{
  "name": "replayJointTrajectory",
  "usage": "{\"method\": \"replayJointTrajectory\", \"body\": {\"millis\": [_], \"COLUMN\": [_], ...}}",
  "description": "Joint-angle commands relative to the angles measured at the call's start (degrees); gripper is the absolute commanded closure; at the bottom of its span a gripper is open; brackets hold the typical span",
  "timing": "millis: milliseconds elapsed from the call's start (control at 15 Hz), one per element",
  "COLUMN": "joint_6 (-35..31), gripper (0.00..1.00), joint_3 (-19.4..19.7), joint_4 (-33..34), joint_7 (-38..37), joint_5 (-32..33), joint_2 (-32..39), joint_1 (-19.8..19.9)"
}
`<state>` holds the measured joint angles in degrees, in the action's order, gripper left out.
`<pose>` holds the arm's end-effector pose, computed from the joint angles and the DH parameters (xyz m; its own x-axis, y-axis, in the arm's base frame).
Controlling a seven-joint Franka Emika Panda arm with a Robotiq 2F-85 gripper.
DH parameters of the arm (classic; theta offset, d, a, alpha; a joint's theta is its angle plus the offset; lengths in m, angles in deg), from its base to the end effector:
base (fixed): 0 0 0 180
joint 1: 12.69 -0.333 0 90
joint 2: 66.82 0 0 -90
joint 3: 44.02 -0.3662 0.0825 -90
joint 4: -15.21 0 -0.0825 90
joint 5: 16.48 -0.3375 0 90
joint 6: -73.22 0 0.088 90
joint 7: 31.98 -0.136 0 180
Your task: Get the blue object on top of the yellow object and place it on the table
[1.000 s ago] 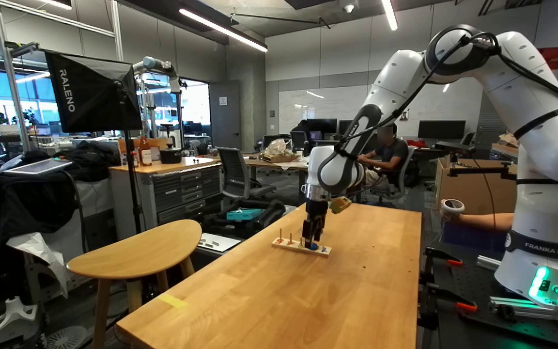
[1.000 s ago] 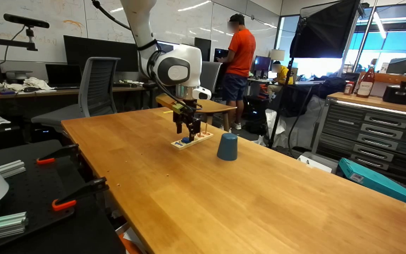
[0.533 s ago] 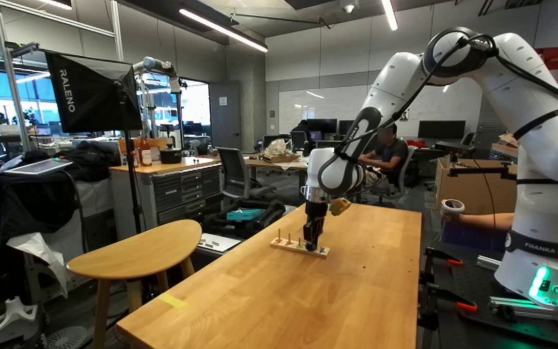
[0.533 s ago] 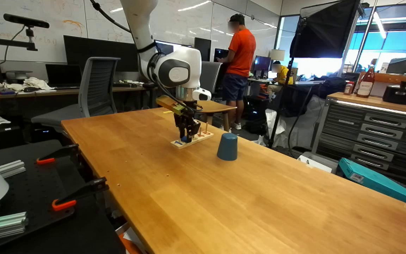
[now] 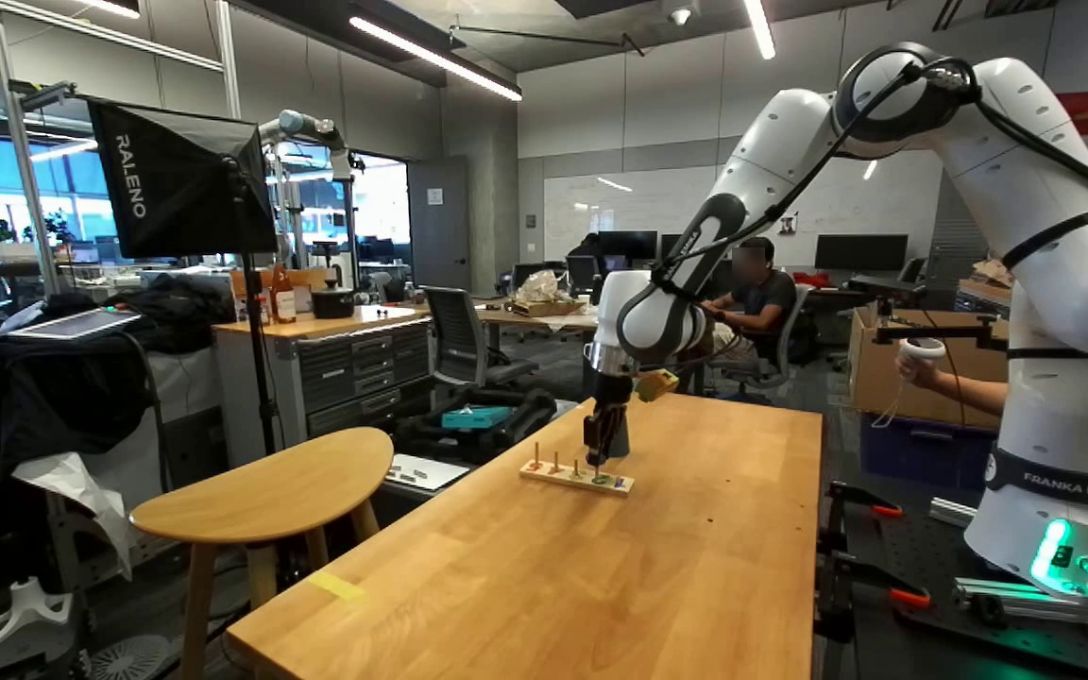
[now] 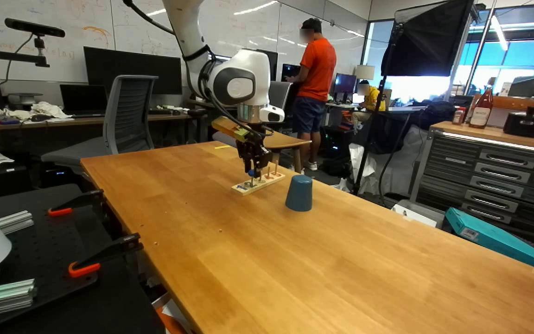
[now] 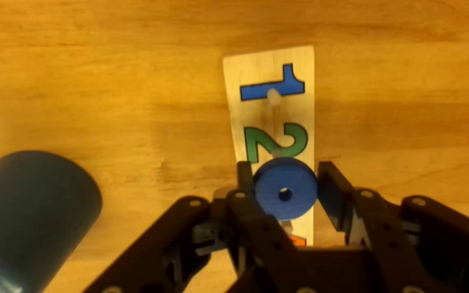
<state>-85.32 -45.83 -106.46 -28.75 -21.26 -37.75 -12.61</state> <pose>0.5924 0.0143 0.2361 0.9907 0.0026 0.1361 0.0093 -0.9988 -0.0484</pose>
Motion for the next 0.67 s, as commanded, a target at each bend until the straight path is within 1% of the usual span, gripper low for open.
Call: {"method": "replayJointTrajectory", "body": {"millis": [0,267,600], "joint_6": [3.6,6.4,6.9], "gripper": [0.81,0.81,0.81], "joint_3": [-0.5,2.4,4.4], "joint_4": [-1.2,-2.8,-4.4], "joint_7": [0.3,-1.4,-3.1], "joint_5": [-1.1,-0.1,0.2], "joint_2": [-6.3,-6.3,-2.2], "joint_1": [2.7,3.7,4.0]}}
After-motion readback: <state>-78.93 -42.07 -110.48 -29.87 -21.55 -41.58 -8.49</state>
